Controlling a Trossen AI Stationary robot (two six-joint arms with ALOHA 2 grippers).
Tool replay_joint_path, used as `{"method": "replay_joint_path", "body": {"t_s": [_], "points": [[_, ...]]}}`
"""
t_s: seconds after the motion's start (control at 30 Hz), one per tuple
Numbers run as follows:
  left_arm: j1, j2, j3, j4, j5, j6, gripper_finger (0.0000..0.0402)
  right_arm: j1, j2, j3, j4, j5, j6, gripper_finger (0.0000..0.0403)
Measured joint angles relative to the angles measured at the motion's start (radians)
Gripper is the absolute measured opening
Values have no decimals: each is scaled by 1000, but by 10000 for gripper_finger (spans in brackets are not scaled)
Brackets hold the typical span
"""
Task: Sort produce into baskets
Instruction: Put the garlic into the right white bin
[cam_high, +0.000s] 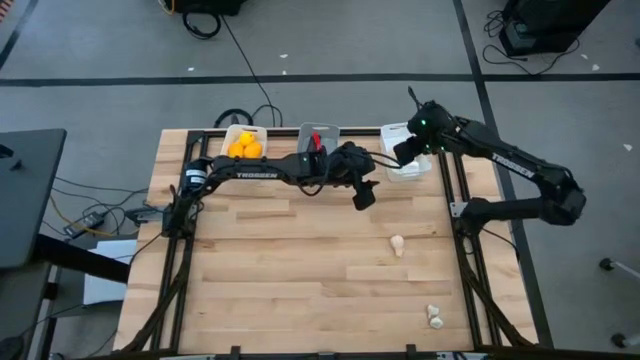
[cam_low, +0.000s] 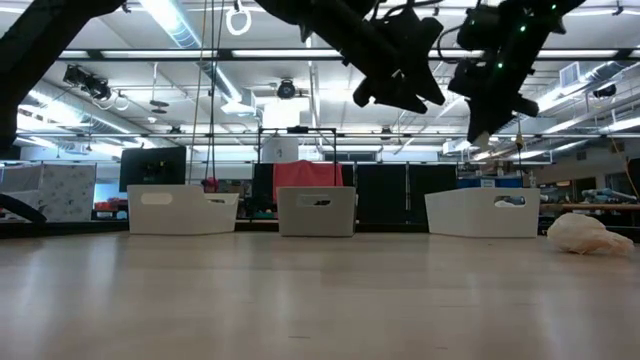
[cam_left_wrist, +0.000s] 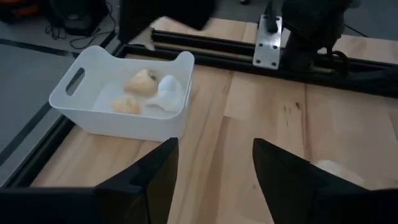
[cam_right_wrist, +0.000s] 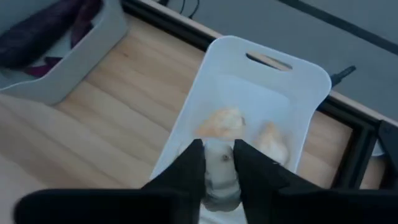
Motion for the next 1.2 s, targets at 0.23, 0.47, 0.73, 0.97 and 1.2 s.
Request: {"method": "replay_joint_path", "body": {"t_s": [0.23,0.47,0.73,0.97,1.2], "points": [[-4,0,0,-1,40,-4,214,-78,62,0,38,-14,-38,203],[1,39,0,40,175,43,214,-81,13,0,33,-58,-33,281],[-20,170,0,231,377,139,214,-36,-143,2,-85,-174,46,281],[-56,273,0,472,438,137,214,-36,-249,2,-293,-140,58,267],[-95,370,2,645,529,53,214,-34,-307,2,-358,-144,86,264]]}}
